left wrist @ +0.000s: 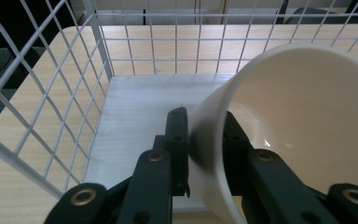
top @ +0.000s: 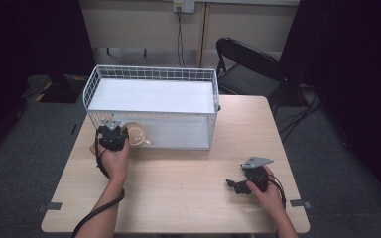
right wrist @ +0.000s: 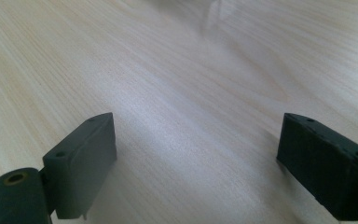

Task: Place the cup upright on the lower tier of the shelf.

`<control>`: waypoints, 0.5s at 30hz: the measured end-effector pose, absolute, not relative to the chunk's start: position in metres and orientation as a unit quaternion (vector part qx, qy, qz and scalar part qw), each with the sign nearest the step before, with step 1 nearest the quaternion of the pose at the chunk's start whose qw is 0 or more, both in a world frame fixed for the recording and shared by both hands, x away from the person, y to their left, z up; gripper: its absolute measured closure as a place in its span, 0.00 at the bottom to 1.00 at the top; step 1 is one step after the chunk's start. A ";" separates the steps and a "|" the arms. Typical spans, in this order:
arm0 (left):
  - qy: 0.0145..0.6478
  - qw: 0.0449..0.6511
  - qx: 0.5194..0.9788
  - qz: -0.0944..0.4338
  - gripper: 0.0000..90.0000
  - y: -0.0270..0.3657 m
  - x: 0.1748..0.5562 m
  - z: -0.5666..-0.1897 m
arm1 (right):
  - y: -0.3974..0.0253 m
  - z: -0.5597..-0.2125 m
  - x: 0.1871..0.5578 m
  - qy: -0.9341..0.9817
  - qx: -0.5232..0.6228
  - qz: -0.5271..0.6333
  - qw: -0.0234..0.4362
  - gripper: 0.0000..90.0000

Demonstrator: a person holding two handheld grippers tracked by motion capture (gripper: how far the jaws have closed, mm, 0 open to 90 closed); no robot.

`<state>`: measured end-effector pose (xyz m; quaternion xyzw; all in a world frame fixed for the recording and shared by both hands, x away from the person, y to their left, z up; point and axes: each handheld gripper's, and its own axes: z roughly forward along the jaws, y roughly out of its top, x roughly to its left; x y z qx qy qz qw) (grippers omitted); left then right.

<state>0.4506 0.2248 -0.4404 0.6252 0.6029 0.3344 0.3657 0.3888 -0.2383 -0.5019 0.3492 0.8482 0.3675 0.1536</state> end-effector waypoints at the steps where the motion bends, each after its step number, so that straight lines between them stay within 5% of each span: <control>1: 0.602 0.368 0.624 0.336 0.85 0.225 0.451 -0.439 | -0.238 -0.502 0.389 0.848 0.349 0.368 0.154 0.12; 7: 0.599 0.385 0.617 0.335 0.65 0.228 0.452 -0.436 | -0.238 -0.502 0.389 0.848 0.349 0.367 0.154 0.12; 15: 0.587 0.395 0.625 0.331 0.55 0.228 0.452 -0.434 | -0.238 -0.502 0.389 0.848 0.349 0.368 0.154 0.12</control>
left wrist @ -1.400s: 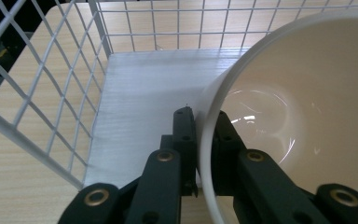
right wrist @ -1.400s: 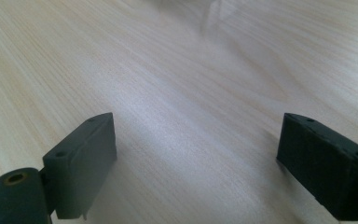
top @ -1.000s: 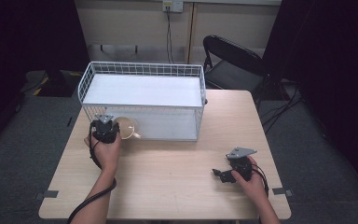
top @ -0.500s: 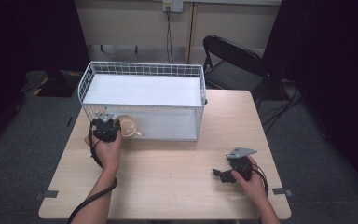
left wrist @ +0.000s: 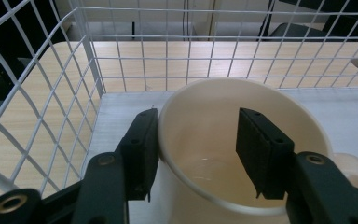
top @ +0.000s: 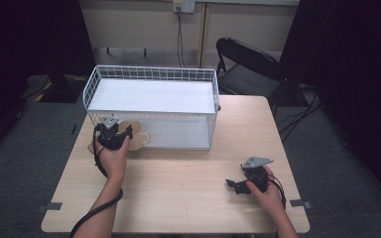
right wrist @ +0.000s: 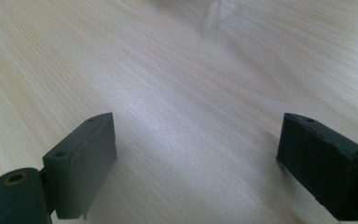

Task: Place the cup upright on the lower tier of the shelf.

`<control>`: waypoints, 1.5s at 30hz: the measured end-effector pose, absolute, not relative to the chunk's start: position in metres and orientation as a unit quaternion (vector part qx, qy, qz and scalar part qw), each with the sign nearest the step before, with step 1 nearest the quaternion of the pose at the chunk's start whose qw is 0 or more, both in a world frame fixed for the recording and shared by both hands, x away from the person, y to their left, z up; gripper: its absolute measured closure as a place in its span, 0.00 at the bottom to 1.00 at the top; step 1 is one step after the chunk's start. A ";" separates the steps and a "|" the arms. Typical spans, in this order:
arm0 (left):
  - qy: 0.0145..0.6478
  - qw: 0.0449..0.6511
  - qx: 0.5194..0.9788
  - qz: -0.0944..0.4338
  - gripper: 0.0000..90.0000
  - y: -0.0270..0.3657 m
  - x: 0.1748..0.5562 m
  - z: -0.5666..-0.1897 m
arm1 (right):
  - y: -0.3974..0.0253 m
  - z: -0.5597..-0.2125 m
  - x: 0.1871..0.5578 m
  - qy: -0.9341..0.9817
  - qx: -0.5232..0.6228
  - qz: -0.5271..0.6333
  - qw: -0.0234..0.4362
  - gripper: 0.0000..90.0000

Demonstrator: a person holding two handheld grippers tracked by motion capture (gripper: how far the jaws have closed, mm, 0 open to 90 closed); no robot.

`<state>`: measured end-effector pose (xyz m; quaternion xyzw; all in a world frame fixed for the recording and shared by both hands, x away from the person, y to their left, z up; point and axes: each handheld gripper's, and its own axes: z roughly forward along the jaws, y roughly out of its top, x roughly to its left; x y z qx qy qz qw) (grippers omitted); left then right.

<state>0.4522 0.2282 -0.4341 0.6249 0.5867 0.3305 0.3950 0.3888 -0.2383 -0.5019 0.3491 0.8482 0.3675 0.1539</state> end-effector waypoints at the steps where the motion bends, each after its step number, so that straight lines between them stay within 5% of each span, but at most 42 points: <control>1: 0.585 0.395 0.627 0.330 0.54 0.229 0.452 -0.434 | -0.238 -0.502 0.389 0.848 0.349 0.368 0.154 0.12; 45: 0.536 0.400 0.679 0.303 0.45 0.235 0.421 -0.414 | -0.237 -0.502 0.388 0.846 0.354 0.366 0.156 0.12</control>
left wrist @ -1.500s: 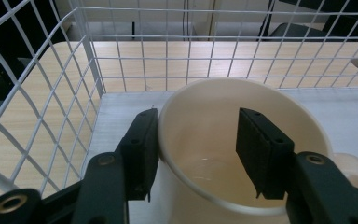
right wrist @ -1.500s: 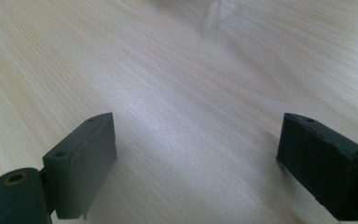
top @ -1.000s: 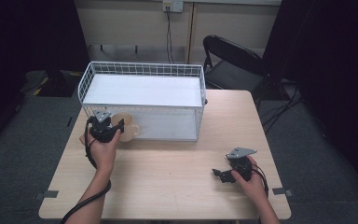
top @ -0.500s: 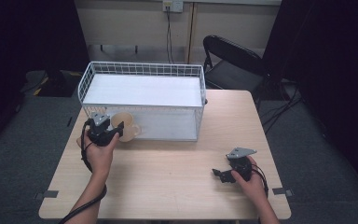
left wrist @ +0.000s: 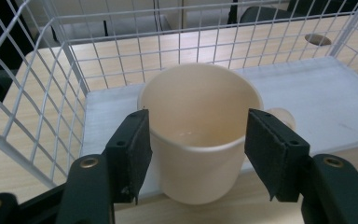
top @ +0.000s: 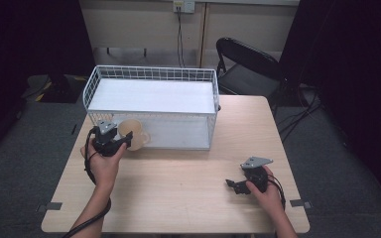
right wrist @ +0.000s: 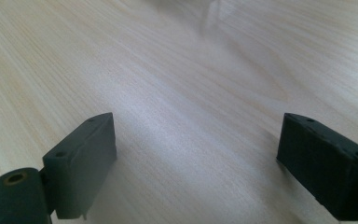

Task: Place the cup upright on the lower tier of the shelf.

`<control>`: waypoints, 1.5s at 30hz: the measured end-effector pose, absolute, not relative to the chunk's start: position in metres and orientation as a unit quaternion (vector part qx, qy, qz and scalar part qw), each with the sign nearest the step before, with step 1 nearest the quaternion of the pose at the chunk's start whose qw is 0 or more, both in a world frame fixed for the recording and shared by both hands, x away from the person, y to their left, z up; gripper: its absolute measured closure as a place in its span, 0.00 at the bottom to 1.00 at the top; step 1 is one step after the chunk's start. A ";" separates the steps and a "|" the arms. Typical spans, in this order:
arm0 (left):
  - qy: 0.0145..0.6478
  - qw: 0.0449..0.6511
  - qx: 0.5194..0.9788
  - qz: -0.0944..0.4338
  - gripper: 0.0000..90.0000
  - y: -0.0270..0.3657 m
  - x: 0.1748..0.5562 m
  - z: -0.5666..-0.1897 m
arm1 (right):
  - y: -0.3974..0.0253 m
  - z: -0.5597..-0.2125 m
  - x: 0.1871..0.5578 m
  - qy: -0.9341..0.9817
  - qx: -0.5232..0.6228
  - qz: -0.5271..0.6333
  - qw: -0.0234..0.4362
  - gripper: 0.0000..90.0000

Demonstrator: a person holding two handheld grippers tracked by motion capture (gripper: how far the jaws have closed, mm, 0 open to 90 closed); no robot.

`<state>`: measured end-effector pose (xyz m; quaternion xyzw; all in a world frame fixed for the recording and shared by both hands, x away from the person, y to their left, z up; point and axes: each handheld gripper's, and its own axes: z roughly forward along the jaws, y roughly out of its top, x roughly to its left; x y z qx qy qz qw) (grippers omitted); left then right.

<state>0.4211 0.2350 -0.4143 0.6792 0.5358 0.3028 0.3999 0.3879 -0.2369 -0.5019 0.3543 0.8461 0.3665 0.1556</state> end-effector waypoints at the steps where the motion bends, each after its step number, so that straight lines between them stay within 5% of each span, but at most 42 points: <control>1: 0.534 0.397 0.684 0.298 0.45 0.236 0.420 -0.414 | -0.237 -0.502 0.388 0.846 0.354 0.366 0.156 0.12; 10: 0.538 0.389 0.690 0.288 0.46 0.234 0.422 -0.424 | -0.237 -0.502 0.388 0.846 0.354 0.366 0.156 0.12; 36: 0.536 0.384 0.697 0.282 0.69 0.230 0.436 -0.438 | -0.237 -0.502 0.388 0.847 0.353 0.367 0.156 0.12; 41: 0.535 0.388 0.698 0.275 0.66 0.229 0.436 -0.442 | -0.236 -0.502 0.389 0.847 0.353 0.367 0.156 0.12; 45: 0.528 0.395 0.700 0.274 0.54 0.230 0.433 -0.445 | -0.236 -0.502 0.389 0.847 0.353 0.367 0.156 0.12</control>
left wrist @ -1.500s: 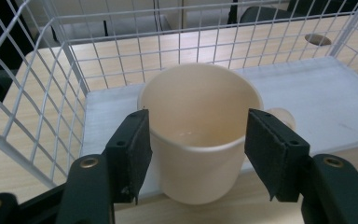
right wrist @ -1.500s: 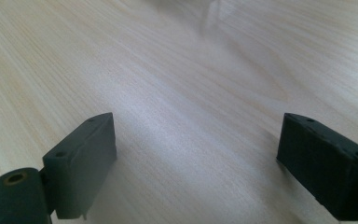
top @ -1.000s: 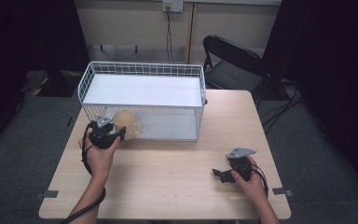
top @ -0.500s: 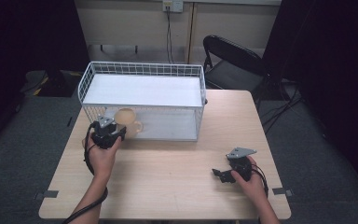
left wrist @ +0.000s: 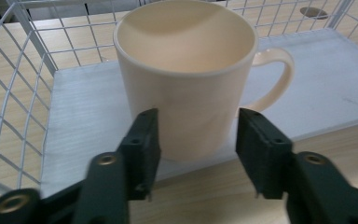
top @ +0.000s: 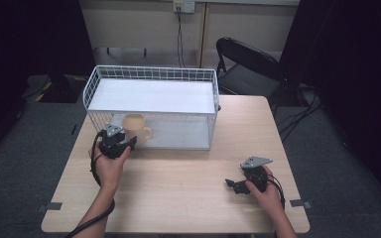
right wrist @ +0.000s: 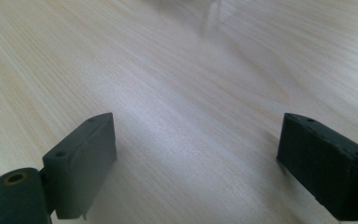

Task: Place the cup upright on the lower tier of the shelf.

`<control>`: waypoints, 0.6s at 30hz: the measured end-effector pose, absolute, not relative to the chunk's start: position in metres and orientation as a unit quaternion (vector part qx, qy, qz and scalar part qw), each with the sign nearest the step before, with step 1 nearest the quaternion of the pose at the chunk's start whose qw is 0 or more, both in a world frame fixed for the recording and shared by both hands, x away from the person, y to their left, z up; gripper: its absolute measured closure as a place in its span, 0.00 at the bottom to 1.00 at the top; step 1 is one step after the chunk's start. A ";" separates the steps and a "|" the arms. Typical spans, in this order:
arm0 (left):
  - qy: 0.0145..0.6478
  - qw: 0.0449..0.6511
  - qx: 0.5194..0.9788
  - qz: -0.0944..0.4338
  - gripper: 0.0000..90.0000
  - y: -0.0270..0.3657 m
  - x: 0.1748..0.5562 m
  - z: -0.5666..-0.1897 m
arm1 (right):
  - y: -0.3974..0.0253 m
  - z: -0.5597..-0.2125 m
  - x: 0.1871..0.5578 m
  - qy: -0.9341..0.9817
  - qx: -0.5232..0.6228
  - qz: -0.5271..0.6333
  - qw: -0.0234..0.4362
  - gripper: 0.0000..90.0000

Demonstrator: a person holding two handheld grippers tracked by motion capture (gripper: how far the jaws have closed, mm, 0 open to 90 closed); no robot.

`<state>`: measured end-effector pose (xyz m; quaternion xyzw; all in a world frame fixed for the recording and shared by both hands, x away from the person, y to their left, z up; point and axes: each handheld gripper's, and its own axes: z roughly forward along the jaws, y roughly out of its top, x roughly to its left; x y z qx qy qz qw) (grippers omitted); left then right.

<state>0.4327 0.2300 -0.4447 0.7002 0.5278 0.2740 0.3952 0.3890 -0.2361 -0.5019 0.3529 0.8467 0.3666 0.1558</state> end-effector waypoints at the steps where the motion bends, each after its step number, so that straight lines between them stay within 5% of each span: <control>1: 0.524 0.387 0.708 0.273 0.51 0.232 0.432 -0.445 | -0.236 -0.502 0.389 0.847 0.353 0.367 0.156 0.12; 8: 0.517 0.393 0.717 0.254 0.33 0.236 0.425 -0.442 | -0.236 -0.502 0.389 0.847 0.353 0.367 0.155 0.12; 18: 0.502 0.386 0.744 0.211 0.18 0.241 0.411 -0.443 | -0.235 -0.502 0.392 0.848 0.350 0.368 0.154 0.12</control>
